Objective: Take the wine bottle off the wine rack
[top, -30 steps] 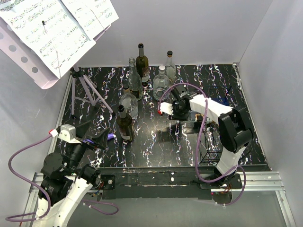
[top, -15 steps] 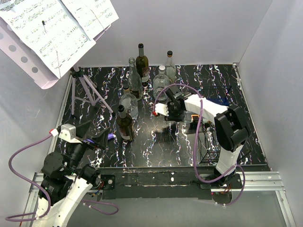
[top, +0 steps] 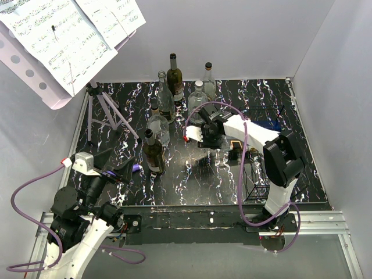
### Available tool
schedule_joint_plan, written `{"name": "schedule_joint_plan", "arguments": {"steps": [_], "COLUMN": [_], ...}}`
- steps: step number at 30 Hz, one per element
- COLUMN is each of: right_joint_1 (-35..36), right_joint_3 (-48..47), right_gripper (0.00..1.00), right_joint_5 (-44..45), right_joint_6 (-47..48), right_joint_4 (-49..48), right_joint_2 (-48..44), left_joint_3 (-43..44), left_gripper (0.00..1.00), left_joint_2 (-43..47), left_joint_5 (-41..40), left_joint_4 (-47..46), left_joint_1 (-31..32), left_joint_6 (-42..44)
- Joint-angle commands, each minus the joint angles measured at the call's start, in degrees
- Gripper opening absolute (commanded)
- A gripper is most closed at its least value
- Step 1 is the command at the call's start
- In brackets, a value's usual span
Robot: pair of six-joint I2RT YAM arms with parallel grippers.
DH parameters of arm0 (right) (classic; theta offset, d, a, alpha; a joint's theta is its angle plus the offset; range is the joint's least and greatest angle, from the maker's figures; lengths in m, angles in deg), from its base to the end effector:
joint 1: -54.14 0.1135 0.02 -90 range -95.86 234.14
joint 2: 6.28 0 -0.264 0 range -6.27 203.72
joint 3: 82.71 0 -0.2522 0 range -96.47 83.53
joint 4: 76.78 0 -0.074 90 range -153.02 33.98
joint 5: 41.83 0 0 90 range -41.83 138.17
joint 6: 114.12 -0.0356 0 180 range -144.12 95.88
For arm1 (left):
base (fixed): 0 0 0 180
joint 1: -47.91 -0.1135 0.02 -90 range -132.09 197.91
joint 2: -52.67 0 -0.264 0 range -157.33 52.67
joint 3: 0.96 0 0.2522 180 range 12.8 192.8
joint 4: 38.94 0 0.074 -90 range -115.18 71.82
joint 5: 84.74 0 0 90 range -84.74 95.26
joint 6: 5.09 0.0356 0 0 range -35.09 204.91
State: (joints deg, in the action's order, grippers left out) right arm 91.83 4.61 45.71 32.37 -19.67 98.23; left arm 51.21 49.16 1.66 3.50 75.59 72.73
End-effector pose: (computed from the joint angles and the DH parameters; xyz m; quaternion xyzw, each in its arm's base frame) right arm 0.2937 0.2289 0.2151 -0.7226 0.6664 -0.0090 0.1837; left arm 0.0293 -0.0129 0.3309 0.0668 0.6644 -0.2339 0.7066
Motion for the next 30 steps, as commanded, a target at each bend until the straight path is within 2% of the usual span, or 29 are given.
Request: {"name": "schedule_joint_plan", "arguments": {"steps": [1,20,30], "right_joint_1": [1.9,6.0,7.5], "right_joint_3": [-4.3,-8.4,-7.0], "right_gripper": [0.01,0.01,0.01], "right_joint_5": [0.1,-1.4,-7.5], "right_joint_6": [-0.7,-2.0,-4.8], "right_joint_4": [2.0,3.7,0.3], "right_joint_2": [-2.3,-4.7,-11.3], "left_joint_3": [0.7,0.7,0.9], "left_gripper": [0.98,0.98,0.98], "left_joint_2": [-1.2,-0.3,-0.1], "left_joint_5": [0.5,0.0,-0.2], "left_joint_4": [-0.2,0.0,0.1], "left_joint_1": [0.3,0.3,0.3], "left_joint_6": [0.3,0.3,0.3]}}
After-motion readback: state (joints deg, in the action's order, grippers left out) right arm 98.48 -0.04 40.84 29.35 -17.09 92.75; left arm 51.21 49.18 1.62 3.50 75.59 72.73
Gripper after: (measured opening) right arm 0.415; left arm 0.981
